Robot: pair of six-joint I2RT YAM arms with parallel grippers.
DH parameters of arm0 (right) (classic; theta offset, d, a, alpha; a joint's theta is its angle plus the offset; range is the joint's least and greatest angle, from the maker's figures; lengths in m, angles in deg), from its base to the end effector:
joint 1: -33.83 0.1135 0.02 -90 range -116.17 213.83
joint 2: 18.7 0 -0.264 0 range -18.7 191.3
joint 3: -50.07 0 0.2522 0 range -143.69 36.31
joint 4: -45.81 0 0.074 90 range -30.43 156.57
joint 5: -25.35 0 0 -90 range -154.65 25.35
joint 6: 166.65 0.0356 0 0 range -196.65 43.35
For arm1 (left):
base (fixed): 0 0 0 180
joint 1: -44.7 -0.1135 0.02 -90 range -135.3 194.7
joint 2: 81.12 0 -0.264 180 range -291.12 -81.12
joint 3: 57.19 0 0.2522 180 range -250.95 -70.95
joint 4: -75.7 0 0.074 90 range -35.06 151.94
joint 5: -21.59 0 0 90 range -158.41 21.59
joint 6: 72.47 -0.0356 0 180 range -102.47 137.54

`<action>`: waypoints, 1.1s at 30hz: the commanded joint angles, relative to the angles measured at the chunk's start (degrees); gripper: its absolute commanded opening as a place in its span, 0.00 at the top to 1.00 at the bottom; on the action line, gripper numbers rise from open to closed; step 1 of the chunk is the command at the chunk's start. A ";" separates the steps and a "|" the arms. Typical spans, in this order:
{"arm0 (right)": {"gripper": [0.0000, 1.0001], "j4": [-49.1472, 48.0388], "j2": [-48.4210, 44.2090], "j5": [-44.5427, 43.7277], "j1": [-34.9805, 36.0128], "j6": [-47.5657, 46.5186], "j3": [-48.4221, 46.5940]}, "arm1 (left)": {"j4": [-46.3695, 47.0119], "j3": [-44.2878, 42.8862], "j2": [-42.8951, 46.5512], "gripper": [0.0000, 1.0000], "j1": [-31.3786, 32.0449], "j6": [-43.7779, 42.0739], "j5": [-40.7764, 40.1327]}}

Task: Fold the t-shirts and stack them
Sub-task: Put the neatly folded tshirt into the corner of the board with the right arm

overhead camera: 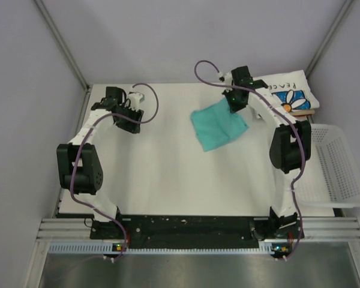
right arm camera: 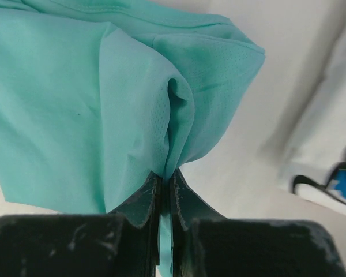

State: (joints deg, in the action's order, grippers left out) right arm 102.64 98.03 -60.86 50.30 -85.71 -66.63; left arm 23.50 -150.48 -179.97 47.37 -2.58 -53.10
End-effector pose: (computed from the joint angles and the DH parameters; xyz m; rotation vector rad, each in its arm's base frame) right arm 0.4317 0.1301 0.2574 -0.5915 2.4964 0.1340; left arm 0.3686 -0.0266 0.2583 0.5979 2.4688 -0.2260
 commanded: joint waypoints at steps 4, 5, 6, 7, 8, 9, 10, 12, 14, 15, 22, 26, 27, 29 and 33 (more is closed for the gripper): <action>1.00 6.06 3.59 -23.47 -1.61 -15.63 -15.70 | -3.22 -2.74 2.17 0.43 -0.22 -3.52 -1.07; 1.00 6.06 4.20 -25.48 -2.31 -16.51 -17.11 | -3.31 -2.83 2.08 0.42 -0.22 -3.61 -1.16; 1.00 6.06 4.99 -26.81 -2.75 -17.56 -18.78 | -3.40 -2.91 1.99 0.42 -0.22 -3.79 -1.33; 1.00 6.06 5.87 -28.04 -3.28 -18.53 -20.53 | -3.57 -3.09 1.99 0.42 -0.22 -3.87 -1.51; 1.00 5.97 6.40 -29.53 -3.63 -19.67 -22.03 | -3.66 -3.26 1.73 0.42 -0.22 -3.96 -1.60; 1.00 5.97 7.10 -30.59 -4.07 -21.25 -23.70 | -3.93 -3.44 1.64 0.42 -0.30 -4.14 -1.77; 1.00 5.71 7.63 -31.47 -4.60 -22.31 -25.02 | -4.01 -3.62 1.64 0.43 -0.30 -4.23 -1.95; 1.00 4.84 8.51 -33.49 -5.30 -24.50 -27.31 | -4.10 -3.88 1.47 0.42 -0.30 -4.31 -2.21; 1.00 3.08 8.34 -34.99 -6.01 -26.53 -27.58 | -4.10 -4.06 1.47 0.42 -0.39 -4.40 -2.30; 1.00 2.12 8.17 -35.52 -6.45 -27.41 -27.41 | -4.10 -4.14 1.47 0.42 -0.48 -4.49 -2.39; 1.00 -4.12 6.94 -37.98 -7.77 -32.86 -28.64 | -4.28 -4.50 0.76 0.41 -0.48 -4.66 -2.83; 1.00 -6.68 5.09 -37.89 -8.47 -34.71 -28.99 | -4.02 -4.32 0.32 0.41 -0.48 -4.49 -2.30; 1.00 -6.94 4.74 -37.98 -8.73 -34.88 -29.25 | -3.93 -4.32 0.15 0.41 -0.48 -4.40 -2.30; 1.00 -7.56 4.13 -37.54 -9.52 -34.54 -29.69 | -3.67 -4.32 -0.03 0.41 -0.57 -4.40 -2.39; 1.00 -8.79 3.16 -36.67 -11.98 -32.78 -29.43 | -3.49 -4.32 -0.38 0.41 -0.57 -4.40 -2.39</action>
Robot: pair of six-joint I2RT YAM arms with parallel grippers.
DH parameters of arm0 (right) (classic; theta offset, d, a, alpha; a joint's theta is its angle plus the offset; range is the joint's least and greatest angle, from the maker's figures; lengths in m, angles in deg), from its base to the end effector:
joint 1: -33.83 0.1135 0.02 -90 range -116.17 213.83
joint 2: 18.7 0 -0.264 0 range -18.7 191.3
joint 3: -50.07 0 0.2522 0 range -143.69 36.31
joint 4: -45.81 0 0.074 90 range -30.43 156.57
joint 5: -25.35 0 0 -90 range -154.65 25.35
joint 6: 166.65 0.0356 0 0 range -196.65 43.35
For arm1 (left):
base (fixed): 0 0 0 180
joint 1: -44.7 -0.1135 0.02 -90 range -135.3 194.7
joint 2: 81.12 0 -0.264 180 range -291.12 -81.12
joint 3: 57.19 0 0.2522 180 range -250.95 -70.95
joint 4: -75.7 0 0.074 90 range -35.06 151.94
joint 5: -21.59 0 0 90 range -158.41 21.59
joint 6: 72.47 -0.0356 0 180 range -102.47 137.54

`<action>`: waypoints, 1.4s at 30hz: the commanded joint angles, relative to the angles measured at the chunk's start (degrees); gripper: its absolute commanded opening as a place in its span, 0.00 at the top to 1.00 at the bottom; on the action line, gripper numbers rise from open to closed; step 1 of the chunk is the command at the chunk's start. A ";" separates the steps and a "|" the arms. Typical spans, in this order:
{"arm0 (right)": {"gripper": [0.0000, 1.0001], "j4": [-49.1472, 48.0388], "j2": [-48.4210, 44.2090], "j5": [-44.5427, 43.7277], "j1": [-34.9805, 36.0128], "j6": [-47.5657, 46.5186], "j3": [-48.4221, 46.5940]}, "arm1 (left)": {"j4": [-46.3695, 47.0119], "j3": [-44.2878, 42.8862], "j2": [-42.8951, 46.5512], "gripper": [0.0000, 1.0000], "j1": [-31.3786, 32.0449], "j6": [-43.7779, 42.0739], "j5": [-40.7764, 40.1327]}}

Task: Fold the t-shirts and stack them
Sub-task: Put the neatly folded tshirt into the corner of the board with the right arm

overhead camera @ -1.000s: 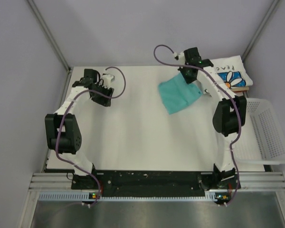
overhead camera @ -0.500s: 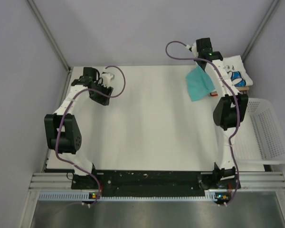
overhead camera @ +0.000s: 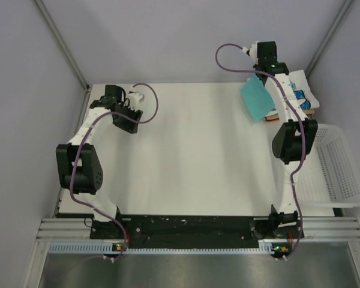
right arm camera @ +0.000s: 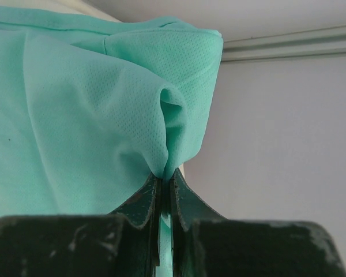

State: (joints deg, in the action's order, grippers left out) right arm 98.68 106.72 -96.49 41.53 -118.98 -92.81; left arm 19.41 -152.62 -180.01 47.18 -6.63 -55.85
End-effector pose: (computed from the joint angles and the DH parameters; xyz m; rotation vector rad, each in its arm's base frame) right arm 0.4966 0.0482 0.3439 -0.6413 2.1453 -0.9435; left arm 0.3666 -0.0236 0.2652 0.6691 2.4928 -0.1477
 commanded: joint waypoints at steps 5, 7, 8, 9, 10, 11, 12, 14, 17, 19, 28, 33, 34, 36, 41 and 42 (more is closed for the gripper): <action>1.00 -7.99 -4.93 2.29 -7.44 3.12 -0.96 | 0.77 -1.74 -0.34 0.41 -0.46 -0.45 0.01; 1.00 -9.75 -4.06 3.44 -9.81 3.39 0.09 | 0.69 -1.65 -0.60 0.41 -0.46 -0.45 -0.25; 1.00 -10.80 -3.61 3.62 -10.42 3.39 0.71 | 0.69 -1.65 -0.69 0.41 -0.46 -0.45 -0.34; 1.00 -11.42 -2.91 3.62 -11.04 3.56 1.06 | 0.69 -1.65 -0.78 0.41 -0.46 -0.36 -0.43; 1.00 -12.04 -2.38 3.62 -11.83 3.91 1.59 | 0.69 -1.65 -0.69 0.41 -0.46 -0.36 -0.51; 1.00 -12.56 -2.03 4.14 -12.53 4.27 2.37 | 0.69 -1.56 -0.86 0.41 -0.46 -0.27 -0.60; 1.00 -13.27 -1.68 4.41 -13.06 4.53 3.34 | 0.77 -1.56 -0.86 0.41 -0.46 -0.36 -0.69; 1.00 -13.80 -0.54 5.38 -14.03 5.06 4.31 | 0.86 -1.65 -1.13 0.41 -0.46 -0.27 -1.04; 0.94 -15.20 2.18 3.98 -15.35 7.16 4.32 | 0.51 -2.53 -1.92 0.41 -0.46 -0.01 -1.22; 0.44 -17.13 3.68 -0.66 -16.31 8.13 3.53 | -0.01 -3.41 -2.53 0.41 -0.46 0.17 -0.87; 0.01 -20.04 -5.44 -5.17 -15.01 9.72 2.20 | -0.81 -4.46 -1.75 0.40 -0.46 -0.01 -0.43; 0.01 -18.90 -17.55 5.87 -9.91 12.78 14.56 | 0.33 -1.84 0.97 0.40 -0.46 0.17 0.71; 0.01 -18.90 -20.28 10.52 -8.94 14.88 17.82 | 0.60 -0.78 1.68 0.40 -0.46 0.08 0.89; 0.01 -19.68 -27.31 21.59 -8.06 21.02 25.37 | 2.00 2.20 4.05 0.40 -0.46 -0.62 1.59; 0.01 -38.19 -44.97 31.22 -4.81 33.09 55.85 | 7.00 12.74 11.86 0.39 -0.63 -2.55 4.75; 0.01 -41.45 -47.70 30.78 -3.67 33.71 61.65 | 8.15 15.02 13.01 0.39 -0.72 -2.82 5.80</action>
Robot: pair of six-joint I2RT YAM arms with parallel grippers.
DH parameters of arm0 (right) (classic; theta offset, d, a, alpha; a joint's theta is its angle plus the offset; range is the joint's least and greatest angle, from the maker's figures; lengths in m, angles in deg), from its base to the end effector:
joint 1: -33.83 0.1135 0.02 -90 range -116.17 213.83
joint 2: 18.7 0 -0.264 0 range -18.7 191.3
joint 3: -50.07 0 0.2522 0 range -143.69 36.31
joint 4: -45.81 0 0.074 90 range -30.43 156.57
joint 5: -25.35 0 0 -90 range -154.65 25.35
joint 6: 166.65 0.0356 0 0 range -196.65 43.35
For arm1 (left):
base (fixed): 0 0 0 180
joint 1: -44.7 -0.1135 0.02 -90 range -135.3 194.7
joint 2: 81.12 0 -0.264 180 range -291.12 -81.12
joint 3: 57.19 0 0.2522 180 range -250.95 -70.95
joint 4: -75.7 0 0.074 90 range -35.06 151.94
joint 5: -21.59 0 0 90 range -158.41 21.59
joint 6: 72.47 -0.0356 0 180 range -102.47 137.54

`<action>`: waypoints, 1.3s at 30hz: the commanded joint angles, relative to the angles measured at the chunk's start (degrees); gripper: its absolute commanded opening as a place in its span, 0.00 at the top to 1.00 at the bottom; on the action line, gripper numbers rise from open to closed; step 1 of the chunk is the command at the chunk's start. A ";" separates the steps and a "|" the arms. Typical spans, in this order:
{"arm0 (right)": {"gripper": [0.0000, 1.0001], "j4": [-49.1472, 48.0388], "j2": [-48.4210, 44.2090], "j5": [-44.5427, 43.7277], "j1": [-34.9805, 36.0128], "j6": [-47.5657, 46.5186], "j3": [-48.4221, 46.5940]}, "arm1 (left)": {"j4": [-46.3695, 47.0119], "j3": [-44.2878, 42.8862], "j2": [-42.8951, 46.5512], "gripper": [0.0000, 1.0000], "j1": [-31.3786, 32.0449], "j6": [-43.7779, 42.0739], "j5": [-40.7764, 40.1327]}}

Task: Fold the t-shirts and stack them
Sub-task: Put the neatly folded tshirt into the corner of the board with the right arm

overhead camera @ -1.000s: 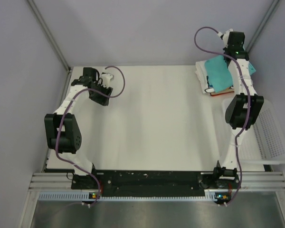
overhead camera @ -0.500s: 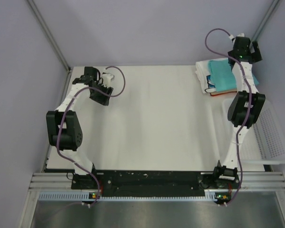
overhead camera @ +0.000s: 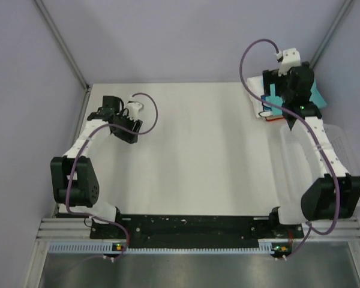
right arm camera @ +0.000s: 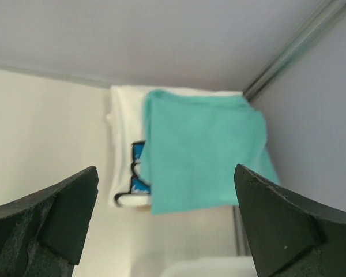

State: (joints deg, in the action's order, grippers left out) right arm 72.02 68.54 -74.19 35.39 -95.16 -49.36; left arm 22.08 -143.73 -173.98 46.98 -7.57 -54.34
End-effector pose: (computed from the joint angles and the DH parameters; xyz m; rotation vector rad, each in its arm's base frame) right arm 0.3597 0.0039 0.4040 -0.2007 1.8157 -0.3603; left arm 0.3376 -0.0221 0.2555 0.6925 2.4823 -0.1747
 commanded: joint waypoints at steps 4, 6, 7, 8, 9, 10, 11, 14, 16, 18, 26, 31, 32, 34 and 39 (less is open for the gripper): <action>0.01 -22.71 -19.19 9.36 4.94 15.67 35.79 | 16.53 15.70 12.60 0.37 -1.58 0.22 5.97; 0.01 -27.98 -22.80 8.75 5.46 17.18 45.72 | 26.97 21.06 14.63 0.35 -1.93 4.16 6.06; 0.01 -29.48 -24.30 7.44 5.73 17.53 49.25 | 31.81 23.79 15.33 0.34 -1.85 5.84 6.50; 0.01 -30.54 -26.49 5.78 6.08 17.97 52.67 | 36.12 27.12 15.77 0.33 -1.93 7.33 6.85; 0.01 -31.25 -28.08 4.28 6.08 18.15 55.67 | 41.99 29.33 16.13 0.33 -1.93 9.26 6.77; 0.01 -31.95 -29.66 2.70 6.17 20.06 58.05 | 46.58 31.88 16.39 0.33 -1.93 11.20 6.68; 0.01 -33.09 -31.24 1.47 6.26 20.34 60.77 | 52.10 33.90 16.39 0.33 -1.93 13.30 6.24; 0.01 -39.15 -34.67 -2.49 6.26 20.53 67.63 | 66.96 39.97 15.52 0.32 -1.84 21.48 -0.76; 0.01 -43.19 -35.39 -3.99 6.26 20.26 71.94 | 74.10 43.84 14.64 0.31 -1.93 22.20 -3.16; 0.01 -49.50 -34.17 -5.13 6.26 20.35 76.77 | 82.10 47.45 14.28 0.32 -1.84 21.32 -3.17; 0.01 -53.24 -32.49 -2.85 6.35 18.85 77.59 | 83.01 50.45 18.07 0.30 -1.93 19.83 1.14; 0.01 -53.06 -31.61 -3.81 6.35 19.12 77.14 | 82.40 49.66 17.45 0.30 -1.84 19.83 1.05; 0.01 -53.14 -31.61 -3.99 6.26 19.12 77.14 | 82.13 49.57 17.36 0.30 -1.93 19.66 1.66; 0.01 -53.05 -31.43 -4.17 6.35 19.29 76.97 | 81.61 49.13 17.10 0.30 -1.93 19.39 2.45; 0.01 -52.88 -30.82 -4.08 6.35 19.21 76.53 | 80.99 48.60 16.83 0.31 -1.85 19.48 2.54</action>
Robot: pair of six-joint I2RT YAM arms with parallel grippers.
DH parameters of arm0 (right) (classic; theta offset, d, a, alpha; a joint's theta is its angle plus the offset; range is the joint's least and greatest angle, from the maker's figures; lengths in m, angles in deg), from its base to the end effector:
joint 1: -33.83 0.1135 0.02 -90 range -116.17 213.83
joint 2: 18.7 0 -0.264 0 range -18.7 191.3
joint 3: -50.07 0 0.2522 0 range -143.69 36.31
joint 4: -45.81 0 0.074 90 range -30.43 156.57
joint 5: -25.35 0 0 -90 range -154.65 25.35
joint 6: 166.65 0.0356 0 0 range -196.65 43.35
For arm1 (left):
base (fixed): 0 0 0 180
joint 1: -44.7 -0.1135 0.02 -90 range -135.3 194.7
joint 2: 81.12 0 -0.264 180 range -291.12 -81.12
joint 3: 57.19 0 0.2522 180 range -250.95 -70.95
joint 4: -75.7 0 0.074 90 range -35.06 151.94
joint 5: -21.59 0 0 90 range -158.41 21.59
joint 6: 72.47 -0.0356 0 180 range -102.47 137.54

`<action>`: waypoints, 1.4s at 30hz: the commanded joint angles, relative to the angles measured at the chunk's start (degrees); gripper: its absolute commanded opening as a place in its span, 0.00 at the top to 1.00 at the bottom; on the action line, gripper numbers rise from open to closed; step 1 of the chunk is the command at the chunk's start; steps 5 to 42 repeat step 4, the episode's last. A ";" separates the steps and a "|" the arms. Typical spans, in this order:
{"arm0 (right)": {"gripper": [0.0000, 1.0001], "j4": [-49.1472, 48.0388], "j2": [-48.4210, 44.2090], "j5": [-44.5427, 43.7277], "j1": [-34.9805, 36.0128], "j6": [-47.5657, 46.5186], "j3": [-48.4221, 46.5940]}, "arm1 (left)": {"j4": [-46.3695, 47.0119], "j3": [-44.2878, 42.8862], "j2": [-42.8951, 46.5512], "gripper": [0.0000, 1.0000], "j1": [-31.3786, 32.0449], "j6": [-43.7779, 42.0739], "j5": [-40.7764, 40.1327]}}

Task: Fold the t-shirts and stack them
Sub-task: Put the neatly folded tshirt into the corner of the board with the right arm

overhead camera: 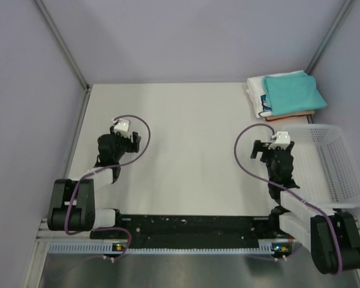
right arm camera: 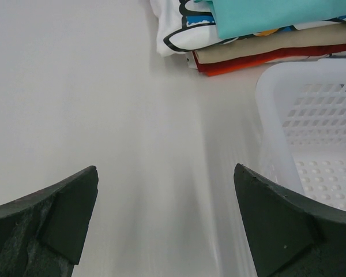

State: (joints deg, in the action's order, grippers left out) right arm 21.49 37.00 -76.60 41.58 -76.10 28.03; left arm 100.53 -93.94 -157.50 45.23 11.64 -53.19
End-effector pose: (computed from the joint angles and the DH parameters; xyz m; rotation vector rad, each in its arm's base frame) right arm 0.1878 0.0181 0.1741 0.0446 1.7302 -0.0740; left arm 0.2567 -0.0117 0.1815 0.2879 1.8005 -0.1768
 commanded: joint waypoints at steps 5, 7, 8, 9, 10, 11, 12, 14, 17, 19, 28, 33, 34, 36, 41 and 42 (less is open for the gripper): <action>0.01 -2.08 1.07 -1.59 0.07 0.15 -1.13 | 2.54 -1.01 0.36 0.31 -0.10 0.26 1.05; 0.01 -2.08 1.07 -1.59 0.07 0.15 -1.13 | 2.54 -1.01 0.36 0.31 -0.10 0.26 1.05; 0.01 -2.08 1.07 -1.59 0.07 0.15 -1.13 | 2.54 -1.01 0.36 0.31 -0.10 0.26 1.05; 0.01 -2.08 1.07 -1.59 0.07 0.15 -1.13 | 2.54 -1.01 0.36 0.31 -0.10 0.26 1.05; 0.01 -2.08 1.07 -1.59 0.07 0.15 -1.13 | 2.54 -1.01 0.36 0.31 -0.10 0.26 1.05; 0.01 -2.08 1.07 -1.59 0.07 0.15 -1.13 | 2.54 -1.01 0.36 0.31 -0.10 0.26 1.05; 0.01 -2.08 1.07 -1.59 0.07 0.15 -1.13 | 2.54 -1.01 0.36 0.31 -0.10 0.26 1.05; 0.01 -2.08 1.07 -1.59 0.07 0.15 -1.13 | 2.54 -1.01 0.36 0.31 -0.10 0.26 1.05; 0.01 -2.08 1.07 -1.59 0.07 0.15 -1.13 | 2.54 -1.01 0.36 0.31 -0.10 0.26 1.05; 0.01 -2.08 1.07 -1.59 0.07 0.15 -1.13 | 2.54 -1.01 0.36 0.31 -0.10 0.26 1.05; 0.01 -2.08 1.07 -1.59 0.07 0.15 -1.13 | 2.54 -1.01 0.36 0.31 -0.10 0.26 1.05; 0.01 -2.08 1.07 -1.59 0.07 0.15 -1.13 | 2.54 -1.01 0.36 0.31 -0.10 0.26 1.05; 0.01 -2.08 1.07 -1.59 0.07 0.15 -1.13 | 2.54 -1.01 0.36 0.31 -0.10 0.26 1.05; 0.01 -2.08 1.07 -1.59 0.07 0.15 -1.13 | 2.54 -1.01 0.36 0.31 -0.10 0.26 1.05; 0.01 -2.08 1.07 -1.59 0.07 0.15 -1.13 | 2.54 -1.01 0.36 0.31 -0.10 0.26 1.05; 0.01 -2.08 1.07 -1.59 0.07 0.15 -1.13 | 2.54 -1.01 0.36 0.31 -0.10 0.26 1.05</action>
